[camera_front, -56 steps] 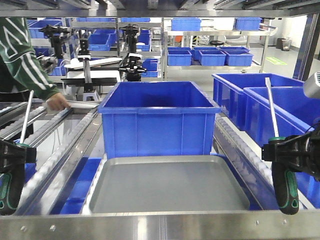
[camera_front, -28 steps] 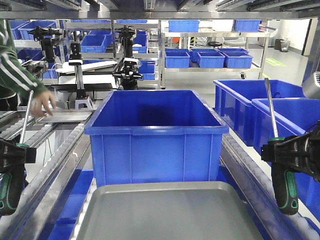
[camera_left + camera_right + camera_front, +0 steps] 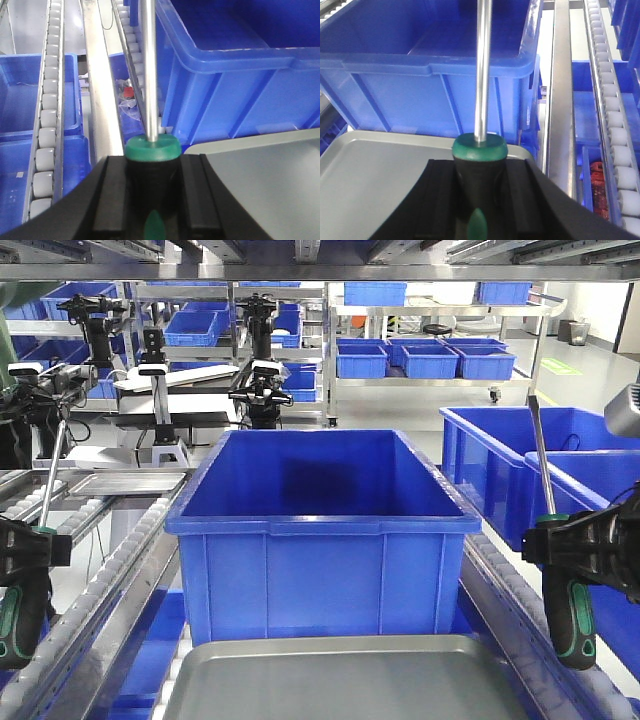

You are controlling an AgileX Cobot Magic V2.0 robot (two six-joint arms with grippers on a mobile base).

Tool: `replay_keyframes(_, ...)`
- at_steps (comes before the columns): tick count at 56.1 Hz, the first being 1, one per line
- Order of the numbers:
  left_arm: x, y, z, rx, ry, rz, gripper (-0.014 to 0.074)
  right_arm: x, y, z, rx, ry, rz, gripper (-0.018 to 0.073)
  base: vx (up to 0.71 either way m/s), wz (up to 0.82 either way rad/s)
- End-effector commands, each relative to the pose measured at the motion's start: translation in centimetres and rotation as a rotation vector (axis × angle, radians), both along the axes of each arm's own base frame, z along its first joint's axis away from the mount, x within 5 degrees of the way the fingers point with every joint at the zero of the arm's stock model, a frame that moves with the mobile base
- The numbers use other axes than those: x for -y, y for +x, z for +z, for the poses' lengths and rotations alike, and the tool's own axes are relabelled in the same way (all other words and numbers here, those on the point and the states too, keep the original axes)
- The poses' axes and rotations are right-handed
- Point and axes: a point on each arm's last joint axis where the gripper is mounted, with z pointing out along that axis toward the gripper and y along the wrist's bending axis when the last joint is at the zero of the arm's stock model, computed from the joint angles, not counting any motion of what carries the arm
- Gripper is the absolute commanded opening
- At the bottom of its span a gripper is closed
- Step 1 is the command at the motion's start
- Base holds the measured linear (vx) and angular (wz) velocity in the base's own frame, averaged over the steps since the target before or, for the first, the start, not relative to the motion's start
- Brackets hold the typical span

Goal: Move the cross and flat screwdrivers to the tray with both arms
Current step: 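Stop at the grey metal tray and lower both grippers toward it, then lay both screwdrivers flat on the tray and open both grippers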

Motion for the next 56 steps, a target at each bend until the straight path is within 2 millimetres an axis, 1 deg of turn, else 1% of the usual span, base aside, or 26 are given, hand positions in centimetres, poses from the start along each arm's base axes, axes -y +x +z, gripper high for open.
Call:
replay_keyframes(1,0.1,-0.4,2.4,0.133,-0.047,0.014,0.0002,0.1,-0.3,2.1,0.135,0.023,-0.003,-0.0009,0.03,0.0)
replay_keyframes(26,0.1,-0.4,2.5,0.135,-0.047,0.014,0.0002,0.1,-0.3,2.1,0.14,0.028,-0.003,-0.0009,0.0,0.0)
replay_keyframes(29,0.1,-0.4,2.5,0.132,-0.061,0.013,0.0002,0.0,-0.3,2.1,0.136,0.041,-0.001,-0.0009,0.0,0.0)
replay_keyframes(33,0.5,-0.2,2.4,0.117,-0.128,0.011,0.0002,-0.3,0.0,1.8,0.109,0.067,0.01,-0.0009,0.0,0.0)
replay_keyframes(37,1.4,0.2,2.0,0.079,-0.219,-0.009,0.0002,-0.8,0.6,1.0,0.055,0.092,0.03,-0.0009,0.0,0.0)
replay_keyframes(44,3.8,1.2,0.6,0.008,-0.274,-0.105,0.0002,-1.9,2.3,-1.1,-0.066,0.136,0.086,-0.0009,0.0,0.0)
replay_keyframes(50,6.6,2.1,-1.3,-0.092,-0.316,-0.173,0.0002,-2.9,4.0,-3.5,-0.191,0.145,0.147,-0.0009,0.0,0.0)
replay_keyframes(56,8.9,3.0,-3.4,-0.18,-0.316,-0.221,0.0002,-3.5,5.4,-5.8,-0.297,0.149,0.162,-0.0007,0.0,0.0)
